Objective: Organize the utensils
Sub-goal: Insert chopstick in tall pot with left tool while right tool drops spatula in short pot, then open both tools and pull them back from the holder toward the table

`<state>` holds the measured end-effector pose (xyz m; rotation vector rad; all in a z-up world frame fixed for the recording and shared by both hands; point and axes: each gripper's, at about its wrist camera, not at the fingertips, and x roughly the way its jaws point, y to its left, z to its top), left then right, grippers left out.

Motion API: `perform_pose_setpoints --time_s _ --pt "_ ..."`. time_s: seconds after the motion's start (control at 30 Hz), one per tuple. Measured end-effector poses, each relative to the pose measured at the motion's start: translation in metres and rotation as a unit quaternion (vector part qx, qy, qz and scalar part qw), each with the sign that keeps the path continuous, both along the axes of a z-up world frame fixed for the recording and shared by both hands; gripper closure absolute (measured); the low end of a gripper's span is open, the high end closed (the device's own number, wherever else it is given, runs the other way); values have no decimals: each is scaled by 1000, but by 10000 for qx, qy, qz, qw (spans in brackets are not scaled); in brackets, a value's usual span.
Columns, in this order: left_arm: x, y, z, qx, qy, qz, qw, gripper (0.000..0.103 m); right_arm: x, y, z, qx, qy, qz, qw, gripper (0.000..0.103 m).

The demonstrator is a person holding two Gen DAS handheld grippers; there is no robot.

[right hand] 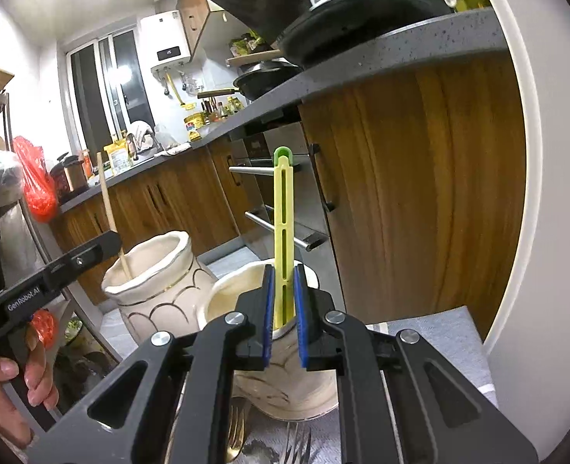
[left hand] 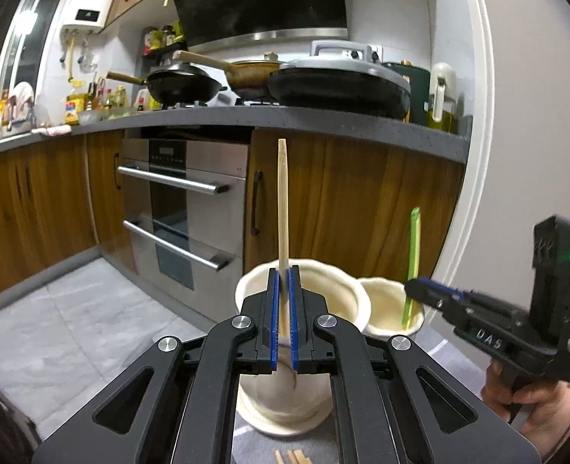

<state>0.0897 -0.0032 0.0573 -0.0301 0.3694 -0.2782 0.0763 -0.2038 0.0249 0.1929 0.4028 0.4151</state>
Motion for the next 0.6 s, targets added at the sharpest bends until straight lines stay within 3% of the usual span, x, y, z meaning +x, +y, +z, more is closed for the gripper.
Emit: perform_pose_setpoints --time_s 0.33,0.4,0.47,0.6 --pt "-8 -5 -2 243 74 85 9996 94 -16 2 6 -284 -234 -71 9993 92" --pt "-12 -4 1 231 64 84 9997 94 -19 -1 10 -296 -297 -108 9991 89" --pt "-17 -3 4 217 48 86 9997 92 -25 -5 12 -277 -328 -109 9990 78" --pt "-28 1 9 147 44 85 9998 83 -37 -11 19 -302 -345 -197 9988 74"
